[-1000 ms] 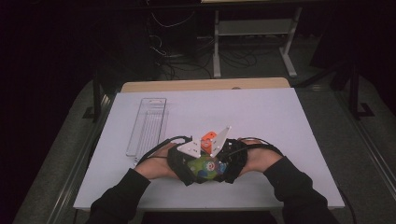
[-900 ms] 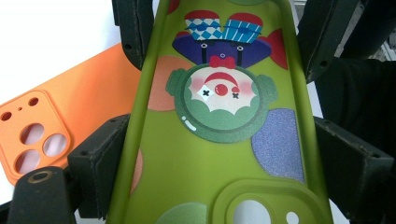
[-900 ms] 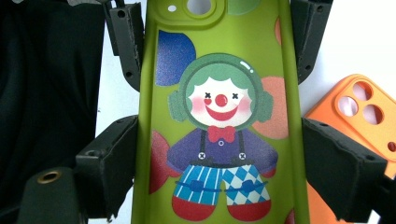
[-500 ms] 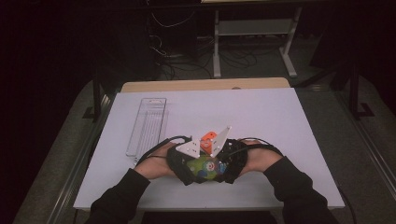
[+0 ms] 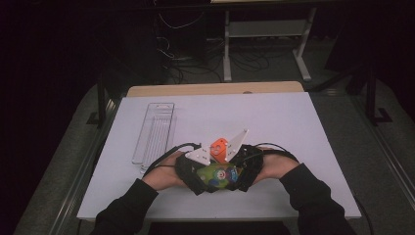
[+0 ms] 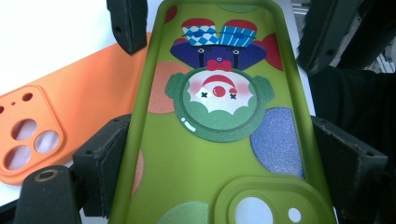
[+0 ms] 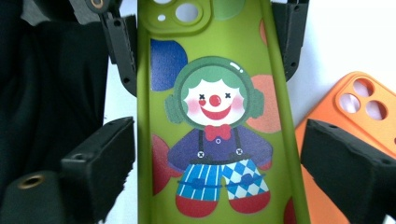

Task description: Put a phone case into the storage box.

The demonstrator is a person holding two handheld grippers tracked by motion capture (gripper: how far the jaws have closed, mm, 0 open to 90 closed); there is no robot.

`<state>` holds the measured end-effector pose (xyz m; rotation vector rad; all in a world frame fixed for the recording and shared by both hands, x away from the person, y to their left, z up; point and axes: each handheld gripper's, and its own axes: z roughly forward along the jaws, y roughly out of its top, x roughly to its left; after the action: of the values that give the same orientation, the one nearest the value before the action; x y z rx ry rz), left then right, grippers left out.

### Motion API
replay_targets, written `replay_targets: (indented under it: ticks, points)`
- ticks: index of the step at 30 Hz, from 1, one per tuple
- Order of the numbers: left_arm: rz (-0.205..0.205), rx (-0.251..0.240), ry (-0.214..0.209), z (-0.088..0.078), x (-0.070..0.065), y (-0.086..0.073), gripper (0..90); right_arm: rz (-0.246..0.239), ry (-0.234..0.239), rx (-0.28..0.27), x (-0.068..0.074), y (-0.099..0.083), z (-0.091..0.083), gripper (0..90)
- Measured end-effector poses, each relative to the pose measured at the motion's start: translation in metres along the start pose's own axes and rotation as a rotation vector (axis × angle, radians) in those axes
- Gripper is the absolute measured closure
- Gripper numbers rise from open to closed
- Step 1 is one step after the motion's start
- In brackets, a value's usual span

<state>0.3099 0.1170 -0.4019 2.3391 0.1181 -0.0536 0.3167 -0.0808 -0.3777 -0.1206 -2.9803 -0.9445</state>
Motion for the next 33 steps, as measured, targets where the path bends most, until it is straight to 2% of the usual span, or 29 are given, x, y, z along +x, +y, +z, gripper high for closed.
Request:
replay_targets:
  ticks: [5,9,10,11,12,13,14,15,17,18,21,23,24,26,27,28,29,30,31,32,33]
  points:
    - [-0.023,-0.007,0.013,0.000,0.000,-0.002,14.8,0.012,-0.007,-0.015,-0.001,-0.001,-0.002,4.3]
    - [-0.042,-0.008,0.036,0.000,0.001,-0.005,14.8,0.018,-0.032,-0.025,-0.002,-0.002,-0.006,2.9]
    - [-0.068,-0.015,0.051,-0.001,0.002,-0.006,14.8,0.033,-0.053,-0.040,-0.003,-0.004,-0.009,2.5]
    - [-0.068,-0.015,0.051,-0.001,0.002,-0.006,14.8,0.065,-0.050,-0.037,-0.003,-0.005,-0.011,2.5]
    - [-0.079,-0.025,0.057,-0.001,0.003,-0.007,14.8,0.065,-0.050,-0.037,-0.003,-0.005,-0.011,2.5]
    - [-0.106,-0.034,0.075,-0.002,0.004,-0.008,14.8,0.081,-0.075,-0.054,-0.004,-0.007,-0.014,2.6]
    - [-0.106,-0.034,0.075,-0.002,0.004,-0.008,14.8,0.068,-0.088,-0.076,-0.007,-0.008,-0.014,2.6]
    - [-0.113,-0.035,0.087,-0.003,0.004,-0.008,14.8,0.068,-0.088,-0.076,-0.007,-0.008,-0.014,2.6]
    - [-0.134,-0.032,0.114,-0.003,0.005,-0.009,14.8,0.079,-0.114,-0.102,-0.013,-0.013,-0.016,2.6]
    - [-0.127,-0.027,0.131,-0.004,0.006,-0.009,14.8,0.105,-0.117,-0.102,-0.013,-0.014,-0.017,2.6]
    - [-0.150,-0.025,0.151,-0.003,0.007,-0.009,14.8,0.122,-0.137,-0.116,-0.016,-0.017,-0.018,2.6]
    - [-0.173,-0.021,0.169,-0.002,0.007,-0.009,14.8,0.156,-0.150,-0.129,-0.018,-0.020,-0.019,2.6]
    - [-0.190,-0.019,0.191,-0.001,0.007,-0.008,14.8,0.196,-0.166,-0.144,-0.019,-0.023,-0.021,2.6]
    - [-0.197,-0.011,0.200,-0.002,0.007,-0.008,14.8,0.210,-0.174,-0.154,-0.020,-0.025,-0.021,2.6]
    - [-0.205,-0.010,0.210,-0.001,0.007,-0.007,14.8,0.274,-0.188,-0.172,-0.019,-0.029,-0.021,2.6]
    - [-0.211,-0.006,0.215,-0.002,0.007,-0.007,14.8,0.274,-0.188,-0.172,-0.019,-0.029,-0.021,2.6]
    - [-0.215,-0.001,0.222,-0.002,0.007,-0.007,14.8,0.278,-0.193,-0.174,-0.019,-0.030,-0.022,2.6]
    - [-0.215,0.000,0.227,-0.001,0.007,-0.007,14.8,0.326,-0.205,-0.195,-0.017,-0.033,-0.022,2.6]
    - [-0.213,0.006,0.231,0.000,0.007,-0.007,14.8,0.326,-0.205,-0.195,-0.017,-0.033,-0.022,2.6]
    - [-0.212,0.009,0.236,0.000,0.007,-0.007,14.8,0.347,-0.217,-0.201,-0.016,-0.035,-0.022,2.6]
    - [-0.212,0.005,0.248,0.000,0.007,-0.007,14.8,0.385,-0.246,-0.236,-0.013,-0.039,-0.023,2.7]
